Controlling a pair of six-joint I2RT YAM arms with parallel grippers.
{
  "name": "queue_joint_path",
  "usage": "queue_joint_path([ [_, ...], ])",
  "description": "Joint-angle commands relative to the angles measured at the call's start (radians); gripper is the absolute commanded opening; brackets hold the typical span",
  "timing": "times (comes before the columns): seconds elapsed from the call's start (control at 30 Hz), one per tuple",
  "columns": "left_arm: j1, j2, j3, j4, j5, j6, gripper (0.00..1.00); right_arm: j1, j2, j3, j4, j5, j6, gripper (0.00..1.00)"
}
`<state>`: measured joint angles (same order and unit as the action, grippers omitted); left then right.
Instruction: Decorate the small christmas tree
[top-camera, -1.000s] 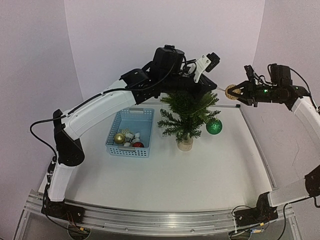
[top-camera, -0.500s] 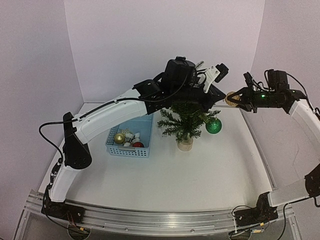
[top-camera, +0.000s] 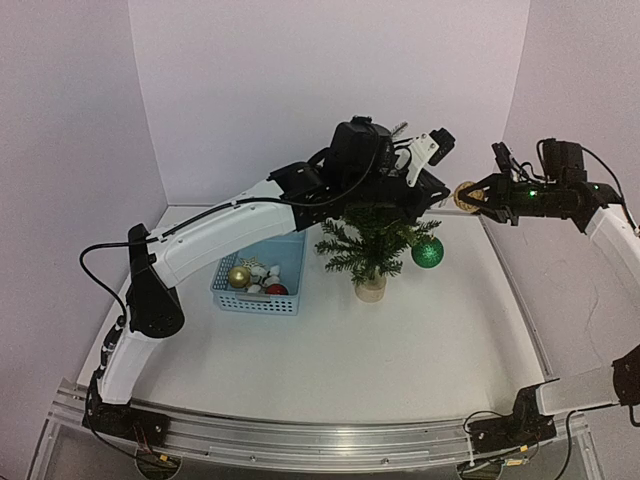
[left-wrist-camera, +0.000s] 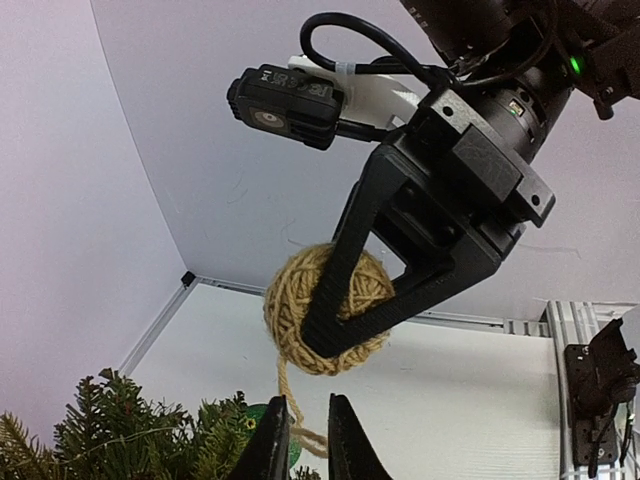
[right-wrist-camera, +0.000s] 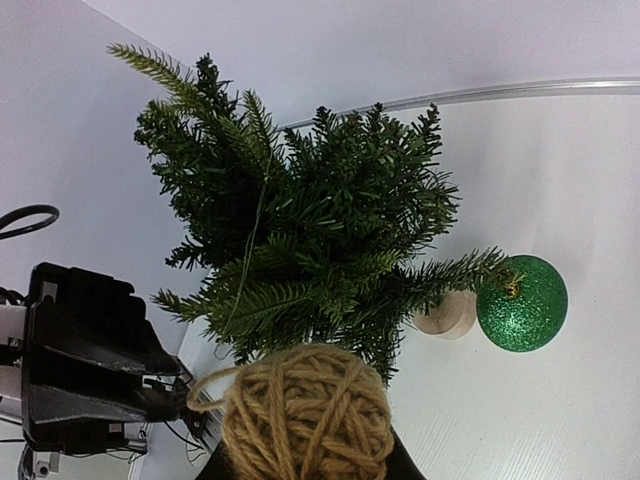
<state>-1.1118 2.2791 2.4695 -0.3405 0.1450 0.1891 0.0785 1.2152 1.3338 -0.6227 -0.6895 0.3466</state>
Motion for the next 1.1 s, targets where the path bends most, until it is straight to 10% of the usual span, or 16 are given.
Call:
queue_joint_path([
  [0.0,0.002,-0.035,0.017,-0.001,0.071,0.023,0.27,-0.012,-0.016,0.012,-0.006,0.038,-0.011,0.0],
  [1.07,0.006,-0.141,0.137,-0.202,0.046,0.214,0.77,-0.013,0.126,0.192,-0.029,-0.054,-0.059,0.0],
])
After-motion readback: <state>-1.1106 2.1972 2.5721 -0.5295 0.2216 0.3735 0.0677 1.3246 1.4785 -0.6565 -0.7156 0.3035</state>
